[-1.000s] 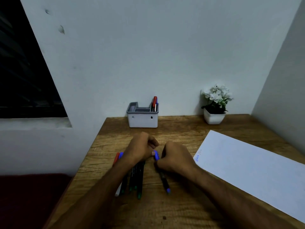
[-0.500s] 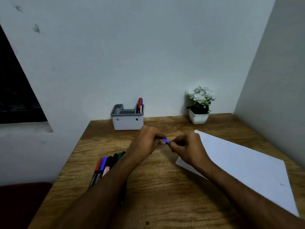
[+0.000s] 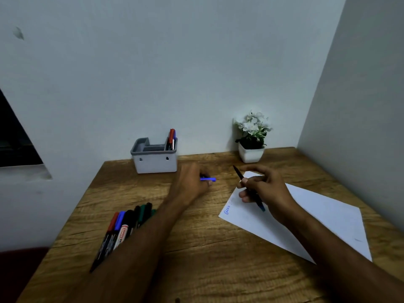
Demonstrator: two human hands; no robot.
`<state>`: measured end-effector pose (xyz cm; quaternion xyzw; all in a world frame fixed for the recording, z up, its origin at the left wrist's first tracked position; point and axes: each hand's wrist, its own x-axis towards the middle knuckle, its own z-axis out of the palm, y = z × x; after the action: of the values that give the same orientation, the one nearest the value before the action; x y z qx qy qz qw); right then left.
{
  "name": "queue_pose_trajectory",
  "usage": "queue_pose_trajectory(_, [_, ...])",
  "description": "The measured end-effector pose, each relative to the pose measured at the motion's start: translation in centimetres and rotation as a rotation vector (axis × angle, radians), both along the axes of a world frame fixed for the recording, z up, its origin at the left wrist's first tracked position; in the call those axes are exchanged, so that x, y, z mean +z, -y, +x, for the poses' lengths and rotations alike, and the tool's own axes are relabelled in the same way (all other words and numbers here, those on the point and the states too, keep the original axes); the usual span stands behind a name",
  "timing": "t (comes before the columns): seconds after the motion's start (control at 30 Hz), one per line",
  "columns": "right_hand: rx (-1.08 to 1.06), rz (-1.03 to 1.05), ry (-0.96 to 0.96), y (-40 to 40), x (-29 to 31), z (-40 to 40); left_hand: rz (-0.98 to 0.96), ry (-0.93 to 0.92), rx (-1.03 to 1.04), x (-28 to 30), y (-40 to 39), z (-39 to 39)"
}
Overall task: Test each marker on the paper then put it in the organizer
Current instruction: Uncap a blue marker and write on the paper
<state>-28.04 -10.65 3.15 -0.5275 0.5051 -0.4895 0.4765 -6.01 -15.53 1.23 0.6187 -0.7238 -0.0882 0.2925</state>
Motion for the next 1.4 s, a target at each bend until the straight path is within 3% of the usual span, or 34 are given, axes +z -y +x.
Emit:
queue_pose_trajectory(0.27, [0.051,-0.070,0.182,0.2,-1.7,-1.8,0.003,0.001,0.040,-1.8,-1.0,-1.2])
queue_pose_trajectory(0.43, [0.021,-0.123,0.157,-0.2,-1.6,-2.6,-0.184,0.058,0.022,-1.3,-4.8,-2.5])
queue_pose_trajectory(0.53, [-0.013,-0.169,0.084,0.1,-1.7,-2.9,-0.206,0.050,-0.133,-1.4,-7.8,-3.4])
queue_pose_trajectory(0.77, [0.034,-0.206,-0.052,1.2,-2.2,-2.8,0.143,0.165,-0.139,-2.6,-9.0,-3.8])
queue_pose_trajectory(1.0, [0.185,-0.205,-0.197,2.3,-2.4,-2.4,0.074,0.233,-0.154,-3.5,-8.6,-4.1])
queue_pose_trajectory(1.2, [0.168,-0.301,-0.402,4.0,-3.1,-1.7,0.067,0.263,-0.168,-3.8,-8.6,-4.1])
queue_pose_trajectory(1.4, [0.123,-0.332,-0.487,4.6,-3.8,-1.6,0.056,0.291,-0.194,-4.2,-8.4,-4.0])
